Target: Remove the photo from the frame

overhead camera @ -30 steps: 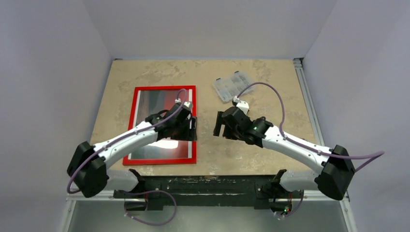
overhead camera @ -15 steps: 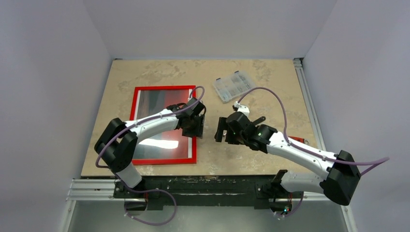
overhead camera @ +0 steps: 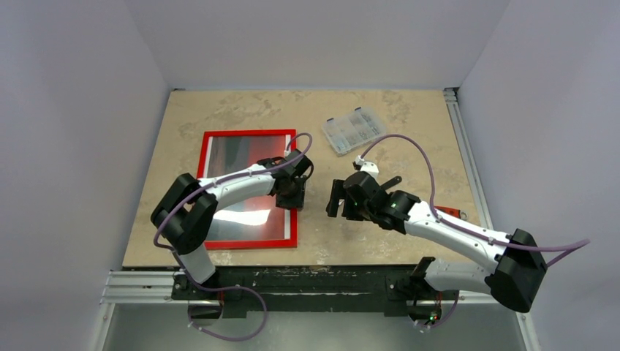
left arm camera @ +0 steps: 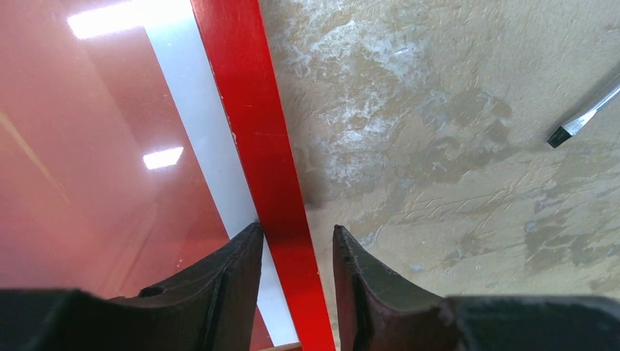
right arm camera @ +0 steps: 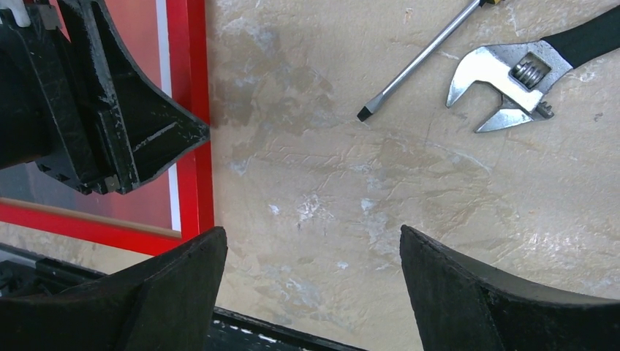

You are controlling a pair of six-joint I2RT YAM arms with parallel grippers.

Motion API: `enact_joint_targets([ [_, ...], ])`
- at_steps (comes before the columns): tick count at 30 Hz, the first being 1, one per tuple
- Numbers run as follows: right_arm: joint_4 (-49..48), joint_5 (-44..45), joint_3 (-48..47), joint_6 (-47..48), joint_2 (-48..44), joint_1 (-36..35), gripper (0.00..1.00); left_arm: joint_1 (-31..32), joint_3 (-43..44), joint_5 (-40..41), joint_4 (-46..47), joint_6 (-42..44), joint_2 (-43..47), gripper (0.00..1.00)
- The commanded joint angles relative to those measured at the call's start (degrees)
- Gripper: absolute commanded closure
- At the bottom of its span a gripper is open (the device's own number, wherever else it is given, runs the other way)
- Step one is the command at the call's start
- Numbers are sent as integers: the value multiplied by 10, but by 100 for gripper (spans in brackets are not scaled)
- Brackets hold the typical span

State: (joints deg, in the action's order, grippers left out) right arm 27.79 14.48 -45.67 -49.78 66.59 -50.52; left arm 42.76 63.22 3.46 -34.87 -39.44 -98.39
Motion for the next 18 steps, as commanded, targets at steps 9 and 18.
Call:
enact_joint_targets([
  [9, -9, 24, 6, -2, -10, -2, 14, -1, 30, 34, -8, 14, -35, 68],
  [18, -18, 15, 7, -1, 0, -2, 14, 6, 36, 38, -17, 19, -48, 58],
])
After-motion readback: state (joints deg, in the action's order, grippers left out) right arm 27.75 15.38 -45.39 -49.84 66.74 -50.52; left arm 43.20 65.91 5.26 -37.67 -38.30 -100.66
